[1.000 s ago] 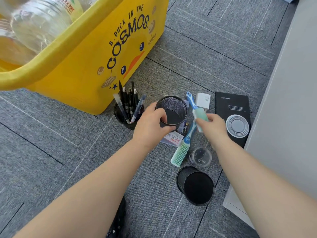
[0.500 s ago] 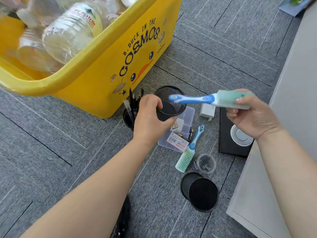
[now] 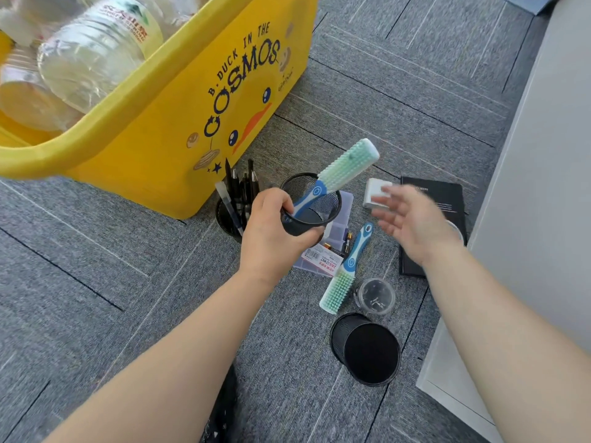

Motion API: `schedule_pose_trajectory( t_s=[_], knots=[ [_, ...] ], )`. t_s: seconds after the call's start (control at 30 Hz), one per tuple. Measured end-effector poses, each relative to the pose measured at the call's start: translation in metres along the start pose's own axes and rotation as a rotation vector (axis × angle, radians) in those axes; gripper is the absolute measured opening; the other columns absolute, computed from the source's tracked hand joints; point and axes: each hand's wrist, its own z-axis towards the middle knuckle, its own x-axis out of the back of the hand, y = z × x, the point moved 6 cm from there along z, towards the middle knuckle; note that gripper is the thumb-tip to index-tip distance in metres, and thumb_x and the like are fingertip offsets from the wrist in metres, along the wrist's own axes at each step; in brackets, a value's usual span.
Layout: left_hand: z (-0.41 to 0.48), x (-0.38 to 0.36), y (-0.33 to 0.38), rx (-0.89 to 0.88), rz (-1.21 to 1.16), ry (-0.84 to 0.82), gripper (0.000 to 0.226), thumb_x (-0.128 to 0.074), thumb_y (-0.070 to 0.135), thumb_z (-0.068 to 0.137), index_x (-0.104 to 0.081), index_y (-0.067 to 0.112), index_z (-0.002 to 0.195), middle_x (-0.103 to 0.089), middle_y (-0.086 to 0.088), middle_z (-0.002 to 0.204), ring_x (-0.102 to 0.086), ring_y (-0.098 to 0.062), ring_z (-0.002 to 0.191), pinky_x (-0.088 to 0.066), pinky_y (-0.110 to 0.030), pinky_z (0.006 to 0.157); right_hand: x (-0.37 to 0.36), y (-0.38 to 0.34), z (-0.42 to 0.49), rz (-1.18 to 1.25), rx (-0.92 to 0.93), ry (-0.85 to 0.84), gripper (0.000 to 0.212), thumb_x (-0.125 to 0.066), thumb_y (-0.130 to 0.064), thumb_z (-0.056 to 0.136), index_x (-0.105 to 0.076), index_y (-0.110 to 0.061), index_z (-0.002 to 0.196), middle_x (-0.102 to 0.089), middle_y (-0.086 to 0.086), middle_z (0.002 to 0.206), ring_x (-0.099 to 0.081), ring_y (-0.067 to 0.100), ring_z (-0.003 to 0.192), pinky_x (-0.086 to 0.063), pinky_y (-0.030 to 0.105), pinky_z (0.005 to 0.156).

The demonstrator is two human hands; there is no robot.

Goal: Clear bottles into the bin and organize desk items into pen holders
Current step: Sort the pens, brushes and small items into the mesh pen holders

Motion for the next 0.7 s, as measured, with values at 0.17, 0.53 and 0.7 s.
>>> schedule_pose_trajectory(
  t_s=[0.17,0.53,0.7],
  knots=[
    [-0.020,-0.004,-0.013,-0.006,0.006,-0.014,0.046,-0.083,0.032,0.065,-0.044,0.018,0.086,-0.044,0.012,0.092,-0.045,-0.010,0.090,-0.048,-0.031,0.079,-0.004,0.091,0.005,-0.780,-0.295,0.028,0.026,-0.062,-0.038,0.087,-0.060,-0.012,0.080,-0.061,0.008,0.079,-0.052,0.021,0.067,-0.042,0.031,0.065],
    [-0.031,-0.014,-0.026,0.091,-0.060,-0.143,0.095,-0.082,0.036,0.070,-0.026,0.024,0.146,-0.033,0.011,0.137,-0.032,-0.004,0.131,-0.030,-0.018,0.104,-0.013,0.091,0.004,-0.678,-0.205,0.125,0.023,-0.064,-0.022,0.088,-0.057,-0.012,0.107,-0.057,0.004,0.100,-0.054,0.022,0.089,-0.043,0.034,0.077],
    [-0.025,-0.022,-0.025,0.101,-0.045,-0.161,0.098,-0.084,0.035,0.068,-0.026,0.020,0.145,-0.033,0.002,0.137,-0.035,-0.006,0.127,-0.028,-0.013,0.101,-0.004,0.055,0.000,-0.355,-0.049,0.217,0.024,-0.049,-0.027,0.097,-0.047,-0.021,0.120,-0.059,0.006,0.114,-0.057,0.025,0.102,-0.047,0.041,0.090]
  ],
)
